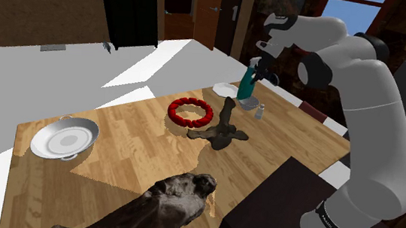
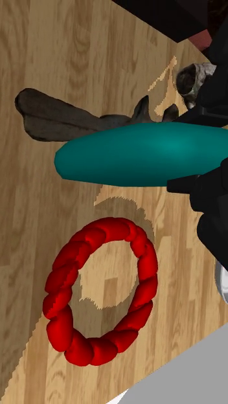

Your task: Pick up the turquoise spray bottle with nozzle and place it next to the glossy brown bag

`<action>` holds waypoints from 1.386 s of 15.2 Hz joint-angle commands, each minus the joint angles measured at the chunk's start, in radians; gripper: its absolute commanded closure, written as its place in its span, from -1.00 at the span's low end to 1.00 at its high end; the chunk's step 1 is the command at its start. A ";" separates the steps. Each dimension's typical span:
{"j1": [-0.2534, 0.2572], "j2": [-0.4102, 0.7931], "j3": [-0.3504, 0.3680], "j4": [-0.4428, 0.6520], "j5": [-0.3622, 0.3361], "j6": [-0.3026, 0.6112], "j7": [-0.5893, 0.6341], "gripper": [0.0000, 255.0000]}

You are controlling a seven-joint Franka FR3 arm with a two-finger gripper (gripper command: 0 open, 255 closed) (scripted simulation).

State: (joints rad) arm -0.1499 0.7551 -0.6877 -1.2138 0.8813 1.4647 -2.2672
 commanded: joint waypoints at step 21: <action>0.005 -0.088 -0.012 0.126 -0.022 -0.149 0.133 1.00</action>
State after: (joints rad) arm -0.1769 0.6908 -0.6945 -1.0465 0.8678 1.2961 -2.1377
